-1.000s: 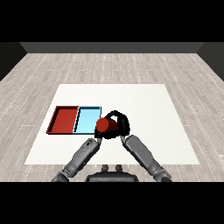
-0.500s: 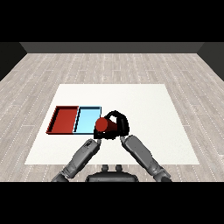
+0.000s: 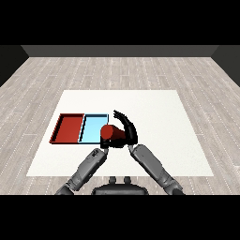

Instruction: Pick the red can and put it in the red box

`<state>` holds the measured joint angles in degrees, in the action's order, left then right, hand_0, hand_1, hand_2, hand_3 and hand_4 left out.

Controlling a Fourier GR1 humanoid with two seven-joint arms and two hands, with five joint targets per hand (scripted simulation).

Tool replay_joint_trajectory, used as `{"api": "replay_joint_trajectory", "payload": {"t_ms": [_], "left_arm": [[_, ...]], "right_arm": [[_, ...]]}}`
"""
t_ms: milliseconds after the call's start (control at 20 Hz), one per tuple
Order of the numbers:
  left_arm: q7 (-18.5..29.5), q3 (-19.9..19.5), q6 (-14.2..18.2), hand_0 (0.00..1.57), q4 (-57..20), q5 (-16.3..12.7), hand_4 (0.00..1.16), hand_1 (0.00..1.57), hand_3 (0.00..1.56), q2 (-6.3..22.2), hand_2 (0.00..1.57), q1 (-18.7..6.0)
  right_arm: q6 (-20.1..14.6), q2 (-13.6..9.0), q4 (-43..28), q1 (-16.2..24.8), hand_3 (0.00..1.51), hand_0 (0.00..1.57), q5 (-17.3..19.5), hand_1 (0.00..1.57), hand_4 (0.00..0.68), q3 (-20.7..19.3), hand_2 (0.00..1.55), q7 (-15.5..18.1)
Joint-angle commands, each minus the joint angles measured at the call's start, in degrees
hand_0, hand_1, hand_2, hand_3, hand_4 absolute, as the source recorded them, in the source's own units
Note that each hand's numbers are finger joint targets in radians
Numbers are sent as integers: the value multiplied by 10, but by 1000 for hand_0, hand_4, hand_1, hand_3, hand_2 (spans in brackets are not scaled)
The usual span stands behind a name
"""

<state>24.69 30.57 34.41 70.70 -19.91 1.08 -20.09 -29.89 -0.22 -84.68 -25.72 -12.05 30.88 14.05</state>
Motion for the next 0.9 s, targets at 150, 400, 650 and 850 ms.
{"api": "replay_joint_trajectory", "payload": {"t_ms": [150, 400, 650, 850], "left_arm": [[63, 44, 44, 1571, -11, -50, 1136, 1571, 1497, -10, 1571, -17], [34, -14, -15, 1571, 1, 18, 1135, 1571, 1478, -9, 1571, 25], [30, -60, -21, 1571, -18, 27, 1132, 1571, 1456, -4, 1571, -14], [-23, -49, 1, 1571, 25, 43, 1132, 1571, 1467, -1, 1558, -15]], "right_arm": [[-1, 2, 17, -6, 0, 0, 2, 0, 0, -22, 0, -14], [13, -2, -80, 41, 0, 0, 39, 0, 0, -18, 0, -70], [37, 2, -83, 55, 0, 0, 6, 0, 0, -50, 0, -53], [86, -49, -180, 131, 0, 0, 3, 0, 0, -74, 0, -46]]}}
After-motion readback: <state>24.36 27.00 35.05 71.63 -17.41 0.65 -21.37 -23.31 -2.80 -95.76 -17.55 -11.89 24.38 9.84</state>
